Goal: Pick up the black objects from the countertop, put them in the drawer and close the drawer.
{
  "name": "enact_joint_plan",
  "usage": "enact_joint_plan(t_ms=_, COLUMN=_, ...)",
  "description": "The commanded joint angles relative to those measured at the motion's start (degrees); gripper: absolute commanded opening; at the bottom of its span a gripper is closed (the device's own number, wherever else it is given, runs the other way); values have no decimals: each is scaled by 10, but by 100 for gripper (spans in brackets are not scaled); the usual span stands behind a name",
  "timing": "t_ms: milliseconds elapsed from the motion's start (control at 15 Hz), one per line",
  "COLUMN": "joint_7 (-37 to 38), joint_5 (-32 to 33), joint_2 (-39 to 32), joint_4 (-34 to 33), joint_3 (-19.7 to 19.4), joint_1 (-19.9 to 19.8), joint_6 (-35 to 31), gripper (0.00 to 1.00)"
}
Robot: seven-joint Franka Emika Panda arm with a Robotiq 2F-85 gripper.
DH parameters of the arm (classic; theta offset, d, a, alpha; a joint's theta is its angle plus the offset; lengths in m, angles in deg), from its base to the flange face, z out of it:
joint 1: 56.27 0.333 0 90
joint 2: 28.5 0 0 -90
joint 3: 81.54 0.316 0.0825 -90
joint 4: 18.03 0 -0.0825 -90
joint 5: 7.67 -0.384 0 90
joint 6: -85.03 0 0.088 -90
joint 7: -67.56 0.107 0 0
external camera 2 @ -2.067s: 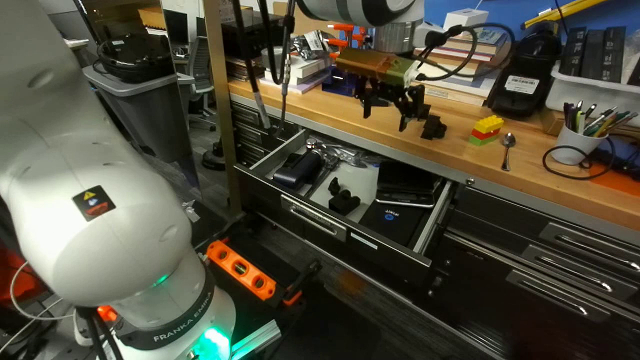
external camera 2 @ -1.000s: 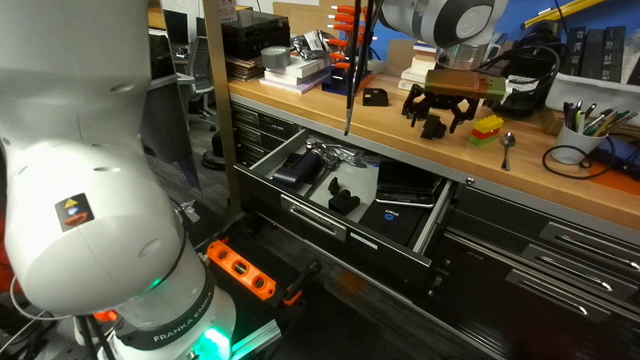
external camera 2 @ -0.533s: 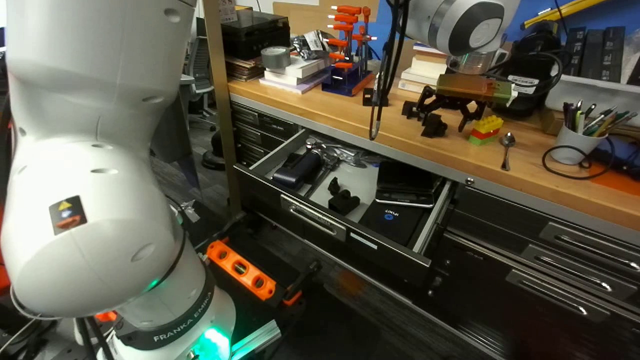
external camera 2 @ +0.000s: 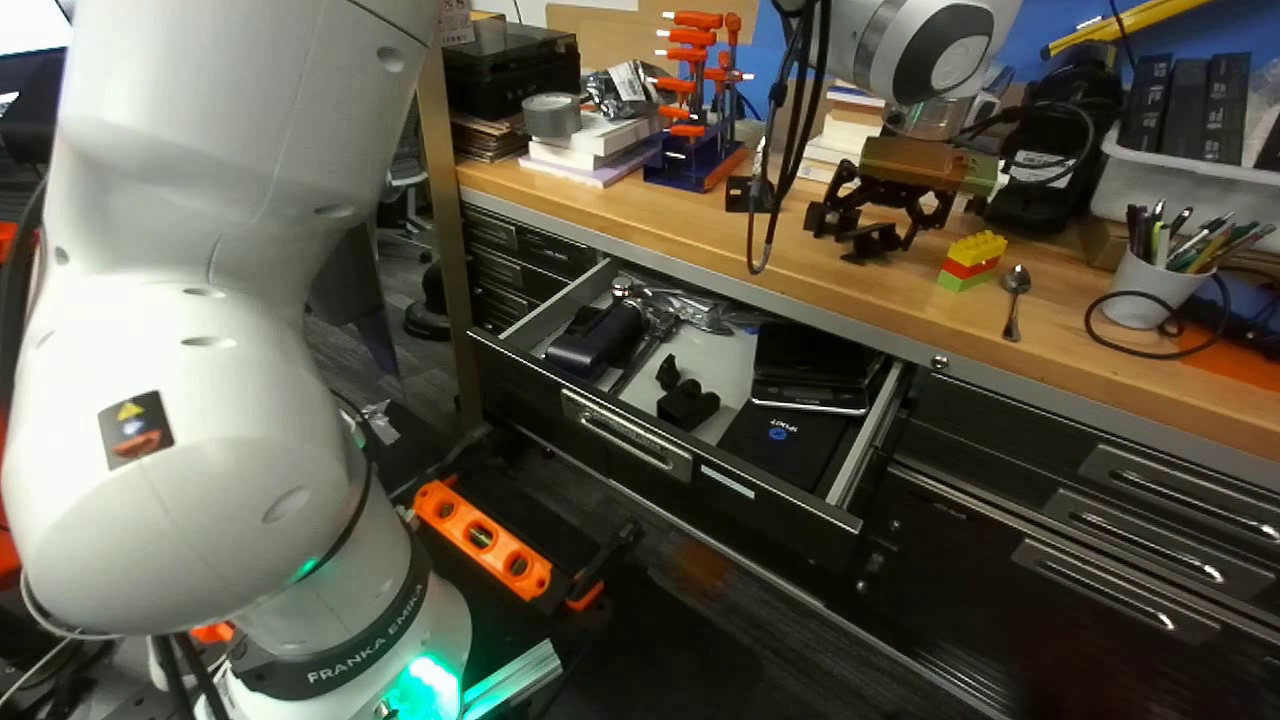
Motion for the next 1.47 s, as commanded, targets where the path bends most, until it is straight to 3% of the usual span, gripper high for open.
enact_joint_plan(t_ms=0, joint_7=22, joint_5=-5, joint_2=-27, joint_4=-47, joint_3=14, joint_1=-7, joint_6=33, gripper=100)
enact_joint_plan(t_ms=800, joint_7=38, joint_5=-5, joint_2=-53, joint_4=-70, joint_3=24, joint_1=-9, joint_6=65, gripper=100)
enact_joint_plan(t_ms=867, joint_7=38, joint_5=-4, joint_2=-54, joint_4=-71, joint_3=24, joint_1=-8, joint_6=65, gripper=75)
enact_joint_plan(t_ms=1000, joint_7=38, joint_5=-4, joint_2=-55, joint_4=-73, joint_3=24, joint_1=-8, joint_6=67, gripper=68)
enact_joint_plan(t_ms=1400, joint_7=45, joint_5=2, joint_2=-48, joint_4=-69, joint_3=21, joint_1=-3, joint_6=76, gripper=23)
